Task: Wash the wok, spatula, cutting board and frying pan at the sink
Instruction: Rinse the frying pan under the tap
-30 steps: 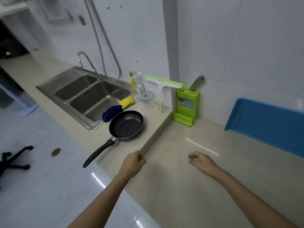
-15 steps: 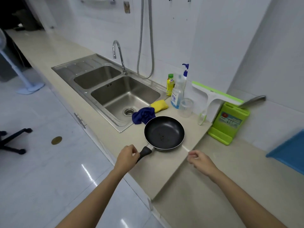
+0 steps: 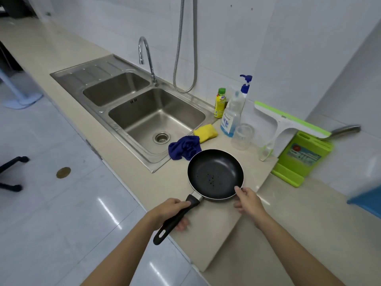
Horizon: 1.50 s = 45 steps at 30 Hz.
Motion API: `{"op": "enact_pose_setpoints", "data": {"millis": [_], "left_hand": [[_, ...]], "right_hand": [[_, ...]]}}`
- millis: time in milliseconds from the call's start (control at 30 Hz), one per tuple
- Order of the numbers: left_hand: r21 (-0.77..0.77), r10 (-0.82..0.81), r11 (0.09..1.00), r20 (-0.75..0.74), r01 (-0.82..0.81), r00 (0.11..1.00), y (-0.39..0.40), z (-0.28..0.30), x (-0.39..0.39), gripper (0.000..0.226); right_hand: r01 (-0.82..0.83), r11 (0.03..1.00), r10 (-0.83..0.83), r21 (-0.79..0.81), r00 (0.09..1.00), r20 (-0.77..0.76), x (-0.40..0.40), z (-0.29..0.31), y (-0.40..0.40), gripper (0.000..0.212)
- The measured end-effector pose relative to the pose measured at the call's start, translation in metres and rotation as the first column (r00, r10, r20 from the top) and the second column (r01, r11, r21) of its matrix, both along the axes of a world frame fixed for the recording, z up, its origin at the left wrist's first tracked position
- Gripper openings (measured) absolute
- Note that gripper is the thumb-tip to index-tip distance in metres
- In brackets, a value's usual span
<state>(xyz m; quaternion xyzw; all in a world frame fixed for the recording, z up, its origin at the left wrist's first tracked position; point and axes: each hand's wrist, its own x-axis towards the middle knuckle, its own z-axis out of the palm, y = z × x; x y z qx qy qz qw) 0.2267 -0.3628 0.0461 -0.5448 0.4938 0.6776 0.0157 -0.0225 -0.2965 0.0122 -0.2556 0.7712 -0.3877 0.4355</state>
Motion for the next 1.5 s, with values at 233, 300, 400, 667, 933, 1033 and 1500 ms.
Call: {"op": "enact_pose_setpoints", "data": {"millis": [233, 300, 400, 667, 933, 1033, 1500], "left_hand": [[-0.298, -0.033, 0.952, 0.143, 0.075, 0.989, -0.005, -0.02, 0.004, 0.03], [-0.374, -0.032, 0.922, 0.177, 0.097, 0.984, -0.006, -0.018, 0.007, 0.031], [-0.434, -0.064, 0.886, 0.235, 0.164, 0.97, -0.017, -0.009, 0.016, 0.031], [-0.517, -0.073, 0.832, 0.257, 0.201, 0.964, -0.095, 0.014, 0.074, 0.03], [-0.494, -0.162, 0.844, 0.132, 0.206, 0.978, -0.226, 0.035, 0.184, 0.026], [-0.454, -0.2, 0.858, 0.14, 0.242, 0.97, -0.273, 0.04, 0.226, 0.024], [-0.384, -0.335, 0.845, 0.165, 0.373, 0.928, -0.462, 0.041, 0.296, 0.025]], "right_hand": [[0.068, 0.997, -0.063, 0.028, 0.986, -0.156, 0.003, -0.016, -0.019, 0.014], [0.107, 0.994, -0.11, -0.027, 0.984, -0.139, 0.009, -0.02, -0.016, 0.015], [0.147, 0.987, -0.154, -0.065, 0.98, -0.128, 0.02, -0.024, -0.015, 0.013], [0.137, 0.974, -0.157, -0.179, 0.983, -0.098, 0.075, 0.004, -0.084, 0.01], [0.176, 0.956, -0.201, -0.234, 0.976, -0.089, 0.184, 0.039, -0.209, 0.007], [0.186, 0.953, -0.212, -0.239, 0.973, -0.09, 0.227, 0.048, -0.251, 0.006], [0.334, 0.926, -0.326, -0.179, 0.943, 0.069, 0.308, 0.035, -0.399, 0.009]]}}
